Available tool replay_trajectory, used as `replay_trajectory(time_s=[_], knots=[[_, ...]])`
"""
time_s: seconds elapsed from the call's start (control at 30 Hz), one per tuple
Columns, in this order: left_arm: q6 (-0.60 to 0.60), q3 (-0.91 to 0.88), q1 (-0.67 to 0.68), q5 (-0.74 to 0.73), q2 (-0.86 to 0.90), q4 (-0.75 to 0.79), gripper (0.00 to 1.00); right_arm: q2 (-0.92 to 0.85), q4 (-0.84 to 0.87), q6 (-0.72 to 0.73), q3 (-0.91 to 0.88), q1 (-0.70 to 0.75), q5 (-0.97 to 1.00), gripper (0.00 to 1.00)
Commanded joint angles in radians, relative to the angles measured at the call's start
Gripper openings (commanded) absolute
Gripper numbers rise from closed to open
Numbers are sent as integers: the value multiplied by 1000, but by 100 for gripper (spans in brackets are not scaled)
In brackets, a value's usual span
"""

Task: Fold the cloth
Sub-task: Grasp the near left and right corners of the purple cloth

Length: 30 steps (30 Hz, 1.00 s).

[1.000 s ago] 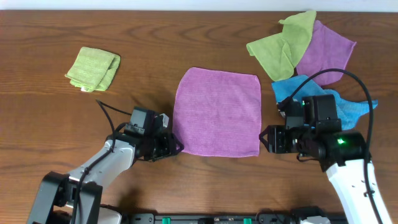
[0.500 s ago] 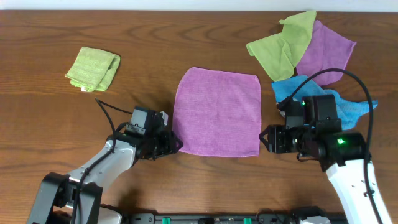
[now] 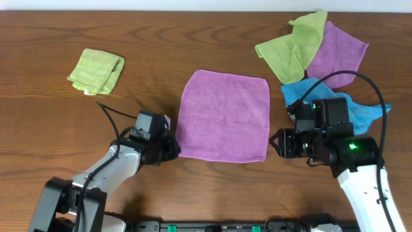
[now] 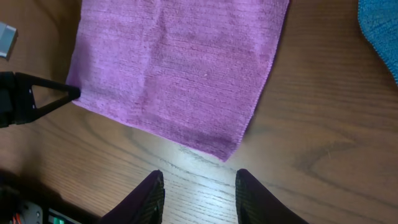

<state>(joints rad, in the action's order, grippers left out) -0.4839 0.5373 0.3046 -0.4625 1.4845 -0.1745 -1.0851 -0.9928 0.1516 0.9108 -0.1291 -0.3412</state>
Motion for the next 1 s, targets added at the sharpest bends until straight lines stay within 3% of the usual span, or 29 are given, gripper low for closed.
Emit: replay_trajectory(time_s=[0.0,0.23,0.63,0.97], knots=[[5,-32,-1,50,32,-3,6,4,2,-7,-11,8,-8,38],[4,-32,-2,47,32,-10,6,-8,48,-4,-149,8,-129,39],[-14,-32,-3,24,32,-16,6,-37,192,168,-343,3,-172,43],[-15,-32,-3,24,32,-23,6,-203,339,347,-372,2,-171,42]])
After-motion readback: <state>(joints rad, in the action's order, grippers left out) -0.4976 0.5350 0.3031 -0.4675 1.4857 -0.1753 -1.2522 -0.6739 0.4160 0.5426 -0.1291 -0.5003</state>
